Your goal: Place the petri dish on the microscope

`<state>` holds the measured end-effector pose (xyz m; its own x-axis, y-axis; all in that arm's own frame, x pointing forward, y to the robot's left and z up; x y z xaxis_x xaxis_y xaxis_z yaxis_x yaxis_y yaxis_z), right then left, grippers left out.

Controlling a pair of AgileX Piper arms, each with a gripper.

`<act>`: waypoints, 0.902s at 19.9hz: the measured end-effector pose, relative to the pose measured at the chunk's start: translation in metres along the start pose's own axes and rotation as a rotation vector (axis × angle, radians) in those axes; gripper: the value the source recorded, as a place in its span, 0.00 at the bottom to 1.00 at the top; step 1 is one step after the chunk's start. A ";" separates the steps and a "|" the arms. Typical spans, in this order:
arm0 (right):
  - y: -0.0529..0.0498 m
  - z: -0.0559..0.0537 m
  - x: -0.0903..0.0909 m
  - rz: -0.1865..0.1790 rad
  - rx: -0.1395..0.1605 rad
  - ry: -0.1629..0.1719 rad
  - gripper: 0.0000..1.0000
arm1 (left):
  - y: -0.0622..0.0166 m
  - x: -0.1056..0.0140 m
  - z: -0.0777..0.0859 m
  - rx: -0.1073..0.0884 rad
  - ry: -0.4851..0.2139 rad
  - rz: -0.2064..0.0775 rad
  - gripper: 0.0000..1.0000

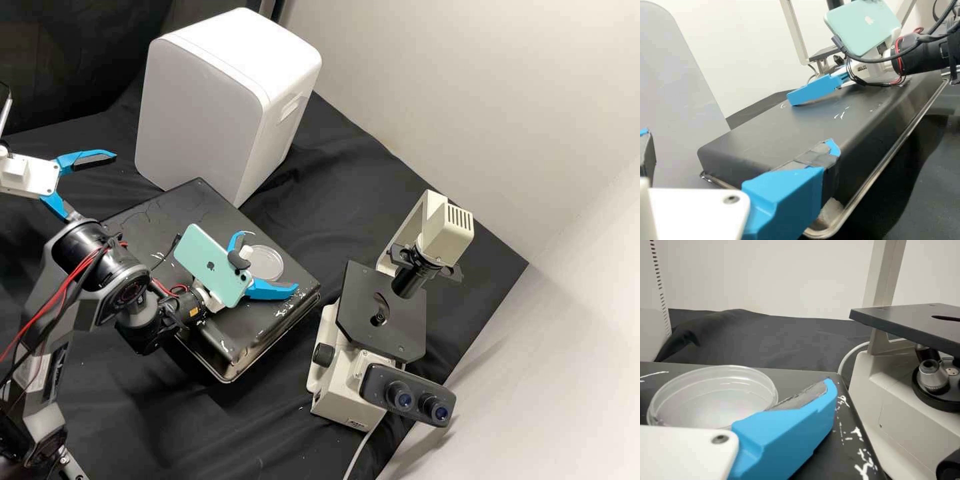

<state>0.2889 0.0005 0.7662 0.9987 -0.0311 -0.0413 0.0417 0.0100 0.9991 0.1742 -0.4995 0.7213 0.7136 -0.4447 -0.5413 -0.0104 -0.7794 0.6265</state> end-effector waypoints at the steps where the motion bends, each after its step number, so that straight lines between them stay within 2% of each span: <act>1: -0.001 0.000 0.001 -0.001 0.000 -0.001 1.00 | 0.0000 0.000 0.000 0.000 0.000 0.000 1.00; 4: 0.000 0.000 0.002 0.002 0.000 0.002 1.00 | 0.0000 0.000 0.000 0.000 0.000 0.000 1.00; 5: 0.000 0.000 0.002 0.002 0.000 0.002 0.00 | 0.0000 0.000 0.000 0.000 0.000 0.000 1.00; 12: -0.002 0.001 0.003 -0.002 0.000 -0.002 0.00 | -0.0016 0.001 0.000 -0.005 -0.001 -0.008 1.00; 18: -0.002 0.002 0.003 0.000 -0.001 0.000 0.00 | -0.0003 0.002 -0.001 -0.001 -0.001 -0.002 1.00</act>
<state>0.2914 -0.0011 0.7643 0.9986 -0.0316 -0.0415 0.0419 0.0106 0.9991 0.1769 -0.4997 0.7206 0.7131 -0.4438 -0.5427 -0.0089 -0.7798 0.6259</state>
